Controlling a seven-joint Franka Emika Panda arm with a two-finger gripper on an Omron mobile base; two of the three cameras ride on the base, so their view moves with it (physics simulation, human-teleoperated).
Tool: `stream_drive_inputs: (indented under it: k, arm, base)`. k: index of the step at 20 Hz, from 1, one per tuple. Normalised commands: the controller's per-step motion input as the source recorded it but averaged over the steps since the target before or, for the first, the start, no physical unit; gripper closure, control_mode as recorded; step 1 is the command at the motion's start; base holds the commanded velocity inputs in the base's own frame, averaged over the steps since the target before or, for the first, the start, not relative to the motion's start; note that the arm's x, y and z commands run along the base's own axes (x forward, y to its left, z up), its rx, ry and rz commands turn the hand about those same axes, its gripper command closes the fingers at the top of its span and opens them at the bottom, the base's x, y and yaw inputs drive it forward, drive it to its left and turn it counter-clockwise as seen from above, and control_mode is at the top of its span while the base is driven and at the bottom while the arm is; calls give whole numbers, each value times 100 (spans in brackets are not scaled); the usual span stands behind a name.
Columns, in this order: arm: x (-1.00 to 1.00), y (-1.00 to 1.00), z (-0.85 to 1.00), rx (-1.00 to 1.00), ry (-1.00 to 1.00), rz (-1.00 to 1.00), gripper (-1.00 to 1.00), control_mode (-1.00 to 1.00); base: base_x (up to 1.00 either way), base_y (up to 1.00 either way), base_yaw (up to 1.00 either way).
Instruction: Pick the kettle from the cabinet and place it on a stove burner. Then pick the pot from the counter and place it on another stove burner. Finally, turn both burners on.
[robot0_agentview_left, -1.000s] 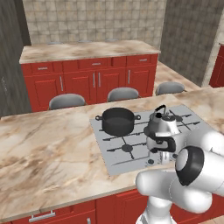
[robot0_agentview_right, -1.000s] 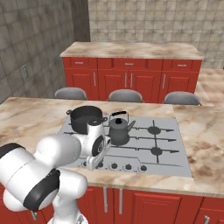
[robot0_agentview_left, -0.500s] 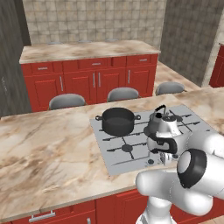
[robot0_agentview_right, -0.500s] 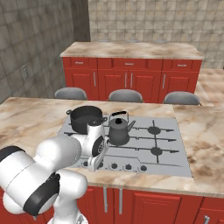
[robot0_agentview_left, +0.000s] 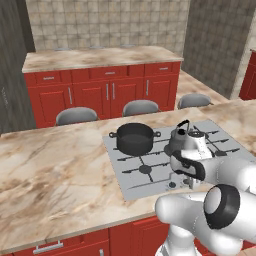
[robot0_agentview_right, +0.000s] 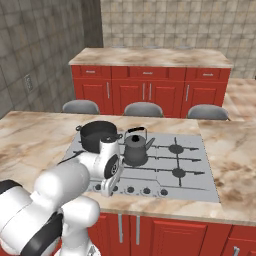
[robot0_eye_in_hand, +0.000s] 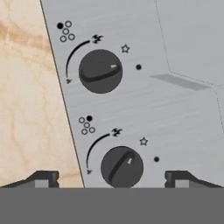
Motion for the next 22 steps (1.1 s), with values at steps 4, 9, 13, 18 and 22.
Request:
stream_drive_inputs:
  k: [4,9,13,18,22]
  arm:
    - [-21,0,19,0,0,0,-100,-100]
    - [-8,0,28,0,0,0,-100,-100]
    - [0,0,40,0,0,-1,-100,-100]
    - [0,0,39,0,0,-4,-100,-100]
    - [0,-3,24,0,0,-8,-100,-100]
  base:
    - [0,0,0]
    - [0,0,0]
    - [0,0,0]
    - [0,0,0]
    - [0,0,0]
